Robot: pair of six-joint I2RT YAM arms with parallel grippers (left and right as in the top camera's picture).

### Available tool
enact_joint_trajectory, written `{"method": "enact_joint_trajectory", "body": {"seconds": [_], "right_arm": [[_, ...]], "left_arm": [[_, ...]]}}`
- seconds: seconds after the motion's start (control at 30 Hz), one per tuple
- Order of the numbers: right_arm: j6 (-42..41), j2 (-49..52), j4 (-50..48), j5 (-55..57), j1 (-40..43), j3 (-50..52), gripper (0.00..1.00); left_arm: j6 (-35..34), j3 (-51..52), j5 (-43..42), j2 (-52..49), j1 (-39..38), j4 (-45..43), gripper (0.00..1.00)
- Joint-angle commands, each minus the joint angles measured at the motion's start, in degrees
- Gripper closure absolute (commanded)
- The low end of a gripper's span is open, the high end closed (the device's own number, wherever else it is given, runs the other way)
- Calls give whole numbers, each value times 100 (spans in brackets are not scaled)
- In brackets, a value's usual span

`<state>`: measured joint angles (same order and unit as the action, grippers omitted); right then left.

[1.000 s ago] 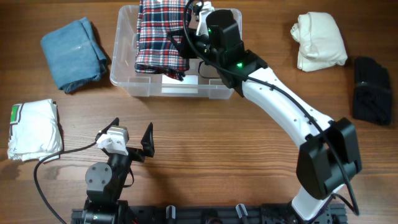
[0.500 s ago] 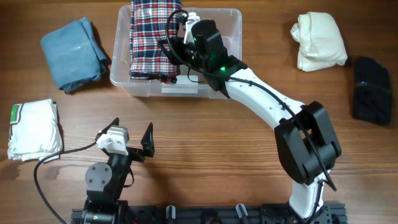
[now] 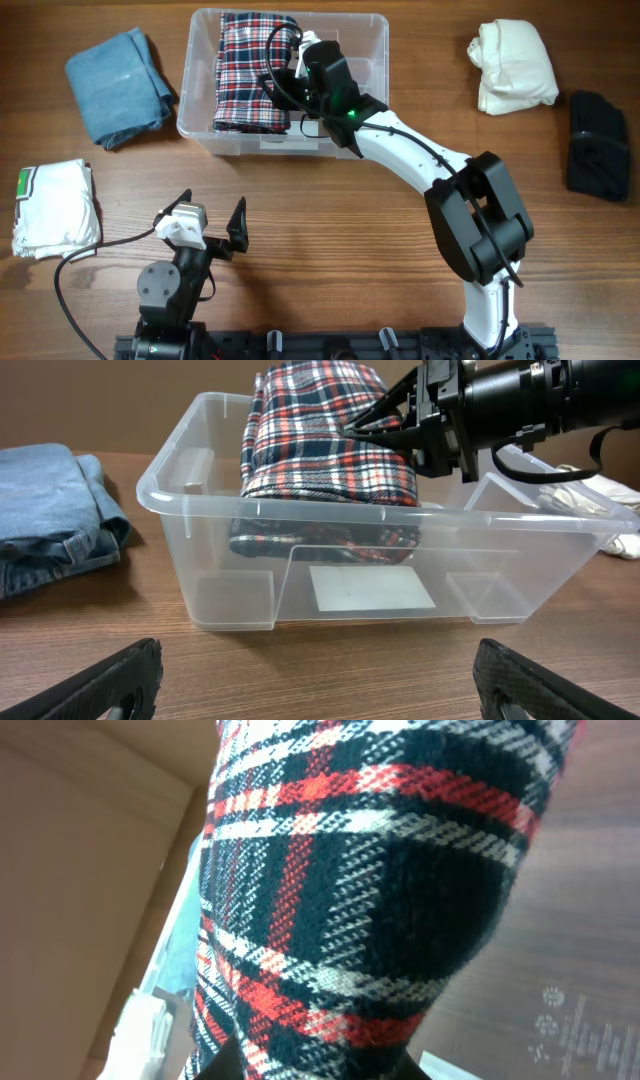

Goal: Pack container
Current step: 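Lift the plaid cloth with the right gripper and carry it into the bin, then lower the plaid cloth into the bin's left side and release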

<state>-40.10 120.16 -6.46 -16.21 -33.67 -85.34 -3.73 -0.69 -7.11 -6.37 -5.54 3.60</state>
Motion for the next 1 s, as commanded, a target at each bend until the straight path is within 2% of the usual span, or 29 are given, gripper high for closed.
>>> {"method": "enact_joint_trajectory", "body": {"seconds": [0.0, 0.1, 0.2, 0.4, 0.43, 0.47, 0.5, 0.6, 0.63, 0.7, 0.8, 0.97], "right_arm": [[-400, 107, 11, 136, -79, -155, 96], [-402, 188, 13, 116, -120, -155, 95], [-361, 278, 9, 116, -195, -155, 84], [-358, 310, 9, 72, -199, -155, 76], [-367, 310, 9, 66, -201, -155, 72], [-407, 310, 7, 44, -205, -155, 60], [-404, 310, 4, -9, -205, -155, 54], [-402, 308, 0, -13, -205, -155, 53], [-398, 306, -24, -13, -197, -157, 49], [-334, 289, -39, -13, -151, -179, 50], [-304, 144, -2, -13, 39, -184, 57], [369, -17, 389, 13, 345, -184, 65]], "left_arm": [[-9, 37, 13, 20, -24, 9, 0], [-9, 37, 13, 20, -24, 9, 0], [-9, 37, 13, 20, -24, 9, 0], [-9, 37, 13, 20, -24, 9, 0], [-9, 37, 13, 20, -24, 9, 0], [-9, 37, 13, 20, -24, 9, 0], [-9, 37, 13, 20, -24, 9, 0], [-9, 37, 13, 20, -24, 9, 0], [-9, 37, 13, 20, -24, 9, 0], [-9, 37, 13, 20, -24, 9, 0], [-9, 37, 13, 20, -24, 9, 0], [-9, 37, 13, 20, -24, 9, 0]]}}
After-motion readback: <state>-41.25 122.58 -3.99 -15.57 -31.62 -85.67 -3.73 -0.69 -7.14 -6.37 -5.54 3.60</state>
